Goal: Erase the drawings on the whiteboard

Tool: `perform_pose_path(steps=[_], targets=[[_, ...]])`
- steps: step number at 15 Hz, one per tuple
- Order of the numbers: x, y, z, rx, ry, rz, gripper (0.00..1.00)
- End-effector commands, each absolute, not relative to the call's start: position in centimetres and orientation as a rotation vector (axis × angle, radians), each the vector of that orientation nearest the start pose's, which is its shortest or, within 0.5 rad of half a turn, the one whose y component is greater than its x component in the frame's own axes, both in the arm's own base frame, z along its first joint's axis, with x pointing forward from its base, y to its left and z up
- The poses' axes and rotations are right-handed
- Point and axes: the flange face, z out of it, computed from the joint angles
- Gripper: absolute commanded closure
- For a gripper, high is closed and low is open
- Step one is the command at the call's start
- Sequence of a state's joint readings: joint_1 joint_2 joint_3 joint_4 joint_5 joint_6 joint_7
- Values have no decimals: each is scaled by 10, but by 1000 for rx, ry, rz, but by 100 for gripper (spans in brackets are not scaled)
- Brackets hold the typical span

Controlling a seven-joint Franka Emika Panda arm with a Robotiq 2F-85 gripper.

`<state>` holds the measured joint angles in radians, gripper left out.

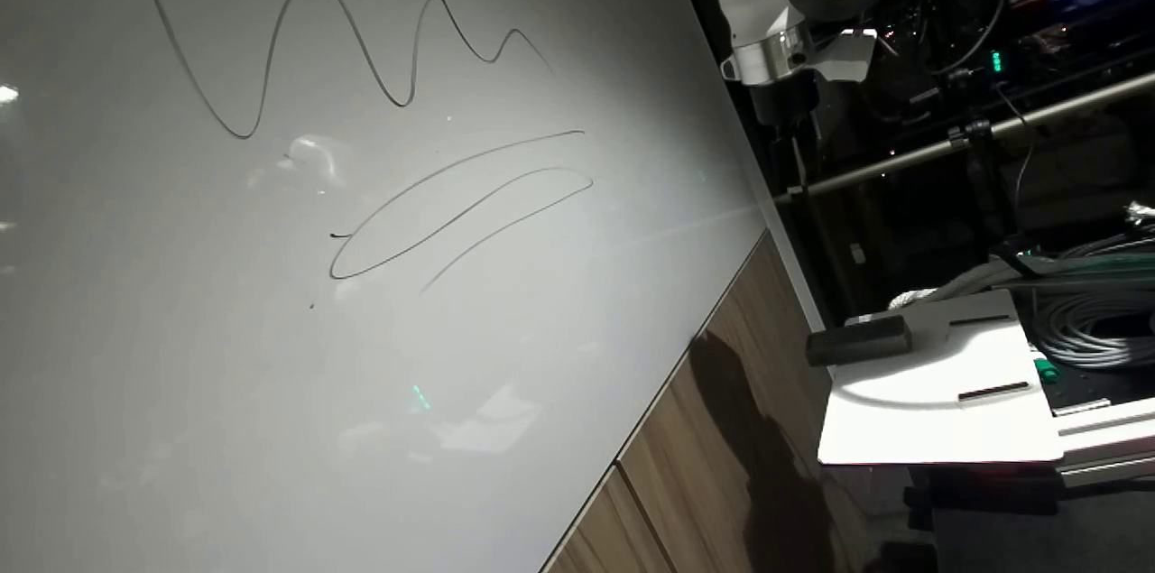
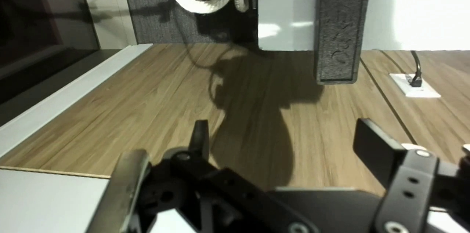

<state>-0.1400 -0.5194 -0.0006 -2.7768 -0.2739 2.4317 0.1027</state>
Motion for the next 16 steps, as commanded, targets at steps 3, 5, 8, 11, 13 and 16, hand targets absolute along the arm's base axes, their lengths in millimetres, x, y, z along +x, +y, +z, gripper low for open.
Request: perform_pose_path(steps=[3,5,8,11,13,16], targets=[[380,-45,329,-3251,87,-223,0],[384,-43,310,-3246,88,-211,0],[387,-30,286,-3255,86,-174,0],[387,-16,268,-3256,69,-137,0],[387,-8,254,-3258,53,-109,0],[384,0,235,-3263,49,-65,0]])
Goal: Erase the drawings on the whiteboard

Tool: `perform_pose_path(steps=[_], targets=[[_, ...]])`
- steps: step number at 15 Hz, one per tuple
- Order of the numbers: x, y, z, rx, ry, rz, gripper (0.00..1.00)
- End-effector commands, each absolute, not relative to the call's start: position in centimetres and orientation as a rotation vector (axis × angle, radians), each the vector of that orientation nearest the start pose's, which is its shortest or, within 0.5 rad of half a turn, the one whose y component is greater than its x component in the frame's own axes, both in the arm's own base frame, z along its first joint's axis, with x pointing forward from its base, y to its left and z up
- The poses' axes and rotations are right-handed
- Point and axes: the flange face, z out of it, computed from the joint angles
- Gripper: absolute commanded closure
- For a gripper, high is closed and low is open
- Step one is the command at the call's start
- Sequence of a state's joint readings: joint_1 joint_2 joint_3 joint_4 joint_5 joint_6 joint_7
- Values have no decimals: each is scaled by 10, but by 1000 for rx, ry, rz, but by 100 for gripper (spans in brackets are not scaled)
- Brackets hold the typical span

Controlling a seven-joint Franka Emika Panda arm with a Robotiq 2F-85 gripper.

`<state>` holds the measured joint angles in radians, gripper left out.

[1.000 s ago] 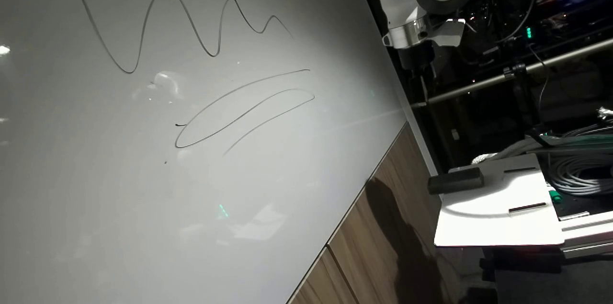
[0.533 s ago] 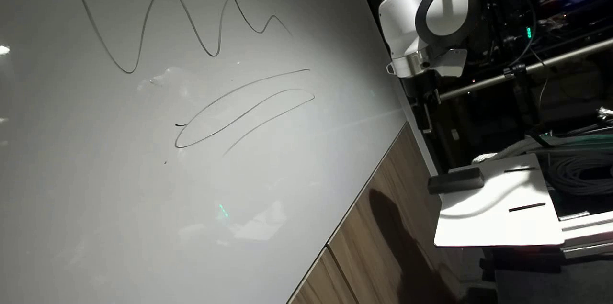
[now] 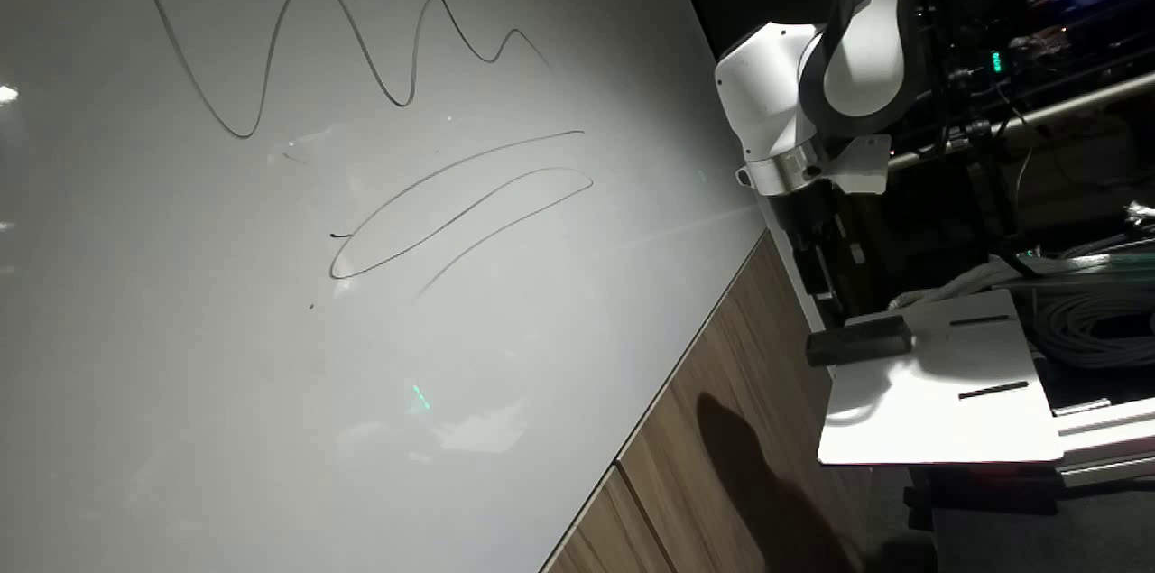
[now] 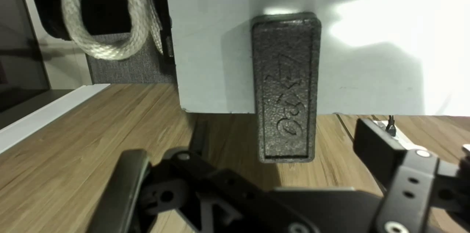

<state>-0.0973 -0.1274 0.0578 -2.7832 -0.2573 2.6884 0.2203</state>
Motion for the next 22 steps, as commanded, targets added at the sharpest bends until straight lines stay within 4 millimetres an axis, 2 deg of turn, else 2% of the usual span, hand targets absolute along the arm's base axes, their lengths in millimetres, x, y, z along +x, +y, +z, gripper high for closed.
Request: perform_pose_path(steps=[1,7,12,16,22], targets=[[383,1,227,-3265,46,-50,0],[375,-7,188,-3270,44,2,0],[367,-9,169,-3289,25,20,0],[366,4,172,-3324,1,-5,0],[370,10,174,-3318,56,-23,0]])
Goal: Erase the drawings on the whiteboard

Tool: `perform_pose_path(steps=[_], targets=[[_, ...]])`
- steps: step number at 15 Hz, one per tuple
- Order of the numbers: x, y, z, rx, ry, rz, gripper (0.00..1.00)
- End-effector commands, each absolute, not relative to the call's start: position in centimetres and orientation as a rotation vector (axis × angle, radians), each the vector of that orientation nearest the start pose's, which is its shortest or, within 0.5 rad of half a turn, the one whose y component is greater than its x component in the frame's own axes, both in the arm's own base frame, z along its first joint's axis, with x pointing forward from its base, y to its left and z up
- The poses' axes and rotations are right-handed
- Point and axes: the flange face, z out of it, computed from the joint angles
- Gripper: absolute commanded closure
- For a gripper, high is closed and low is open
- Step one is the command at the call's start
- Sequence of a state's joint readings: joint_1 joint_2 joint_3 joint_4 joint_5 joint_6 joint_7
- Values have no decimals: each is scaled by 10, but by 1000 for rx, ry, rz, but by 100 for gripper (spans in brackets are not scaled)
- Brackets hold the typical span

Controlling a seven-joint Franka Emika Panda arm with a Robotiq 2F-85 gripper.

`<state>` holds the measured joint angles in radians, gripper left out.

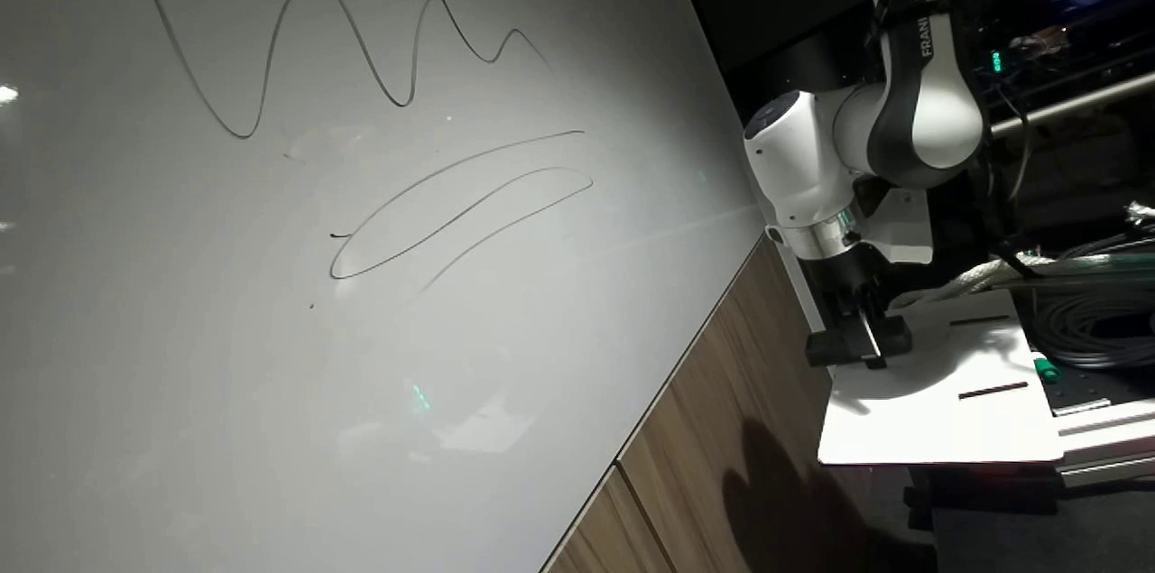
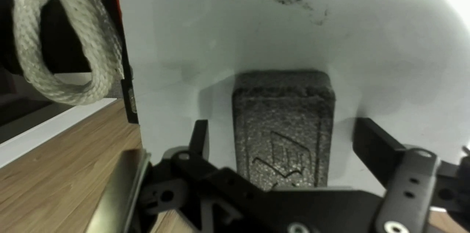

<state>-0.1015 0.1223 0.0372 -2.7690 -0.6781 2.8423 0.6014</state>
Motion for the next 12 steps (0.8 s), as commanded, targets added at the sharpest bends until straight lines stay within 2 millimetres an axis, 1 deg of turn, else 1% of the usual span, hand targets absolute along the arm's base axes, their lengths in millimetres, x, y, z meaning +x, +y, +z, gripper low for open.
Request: perform_pose_path(steps=[1,7,10,12], targets=[[370,9,174,-3310,64,-15,0],[377,-10,182,-3251,115,35,0],[378,-5,186,-3188,67,100,0],[377,0,195,-3149,30,153,0]])
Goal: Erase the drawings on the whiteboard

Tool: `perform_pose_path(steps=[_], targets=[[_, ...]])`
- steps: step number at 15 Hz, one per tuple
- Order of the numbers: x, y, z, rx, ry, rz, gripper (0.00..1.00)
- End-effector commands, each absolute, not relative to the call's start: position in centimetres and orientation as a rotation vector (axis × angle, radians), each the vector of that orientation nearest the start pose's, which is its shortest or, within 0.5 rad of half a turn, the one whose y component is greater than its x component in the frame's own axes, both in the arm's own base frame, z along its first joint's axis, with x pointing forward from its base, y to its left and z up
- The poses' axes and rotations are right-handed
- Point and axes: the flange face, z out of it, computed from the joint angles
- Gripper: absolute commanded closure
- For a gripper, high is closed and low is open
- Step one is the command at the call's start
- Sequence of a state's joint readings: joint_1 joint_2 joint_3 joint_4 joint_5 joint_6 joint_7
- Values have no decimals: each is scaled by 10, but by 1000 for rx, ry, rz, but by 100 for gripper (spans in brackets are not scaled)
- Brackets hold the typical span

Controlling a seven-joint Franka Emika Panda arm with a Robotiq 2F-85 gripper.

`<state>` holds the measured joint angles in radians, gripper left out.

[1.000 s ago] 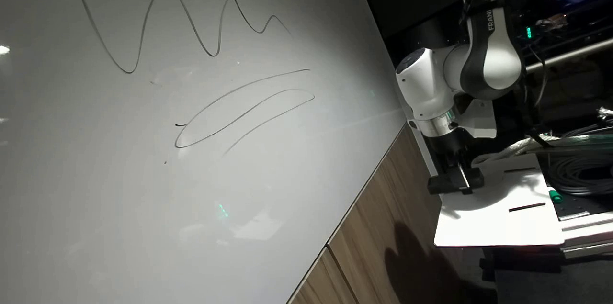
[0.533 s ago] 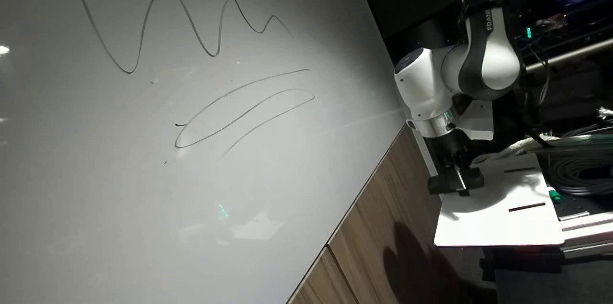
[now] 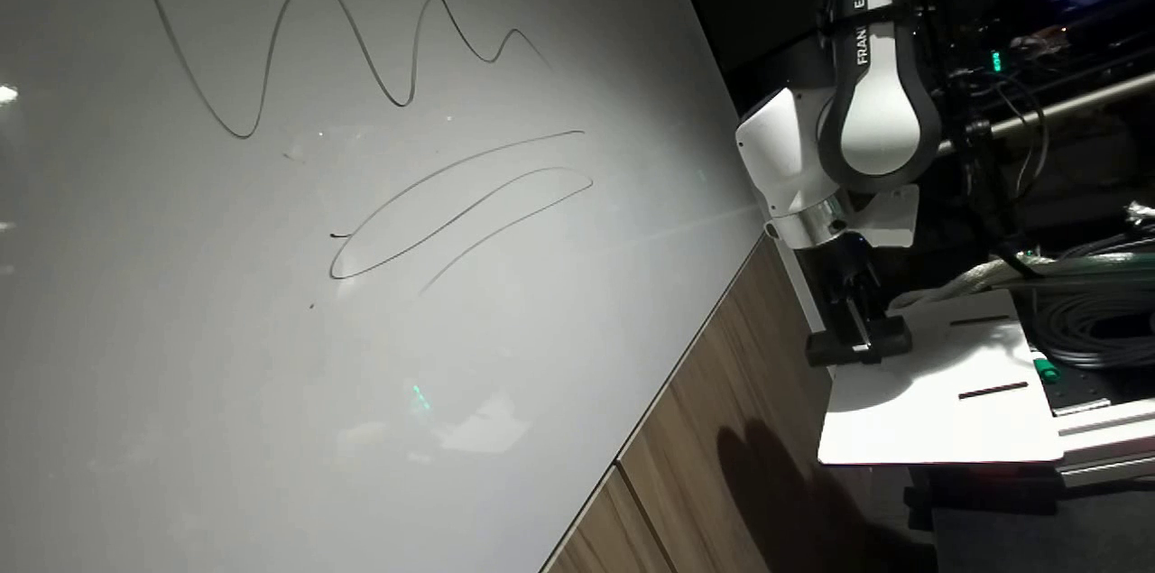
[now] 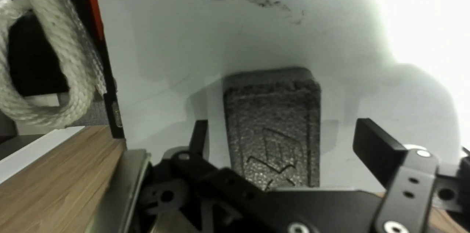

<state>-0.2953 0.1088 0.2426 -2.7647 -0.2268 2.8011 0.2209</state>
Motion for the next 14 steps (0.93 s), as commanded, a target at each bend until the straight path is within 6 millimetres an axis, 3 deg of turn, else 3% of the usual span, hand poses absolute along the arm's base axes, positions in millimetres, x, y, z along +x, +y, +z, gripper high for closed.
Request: perform_pose_path(steps=[1,4,6,7,9,10,12,14], targets=[[377,3,203,-3124,14,173,0],[379,-2,236,-3154,-10,218,0],[361,-6,256,-3188,-13,215,0],[376,-9,270,-3207,-11,214,0],[373,-15,291,-3228,-35,194,0],[363,-18,294,-3227,-41,175,0],[375,-26,303,-3230,-37,122,0],[377,-33,300,-3233,-39,82,0]])
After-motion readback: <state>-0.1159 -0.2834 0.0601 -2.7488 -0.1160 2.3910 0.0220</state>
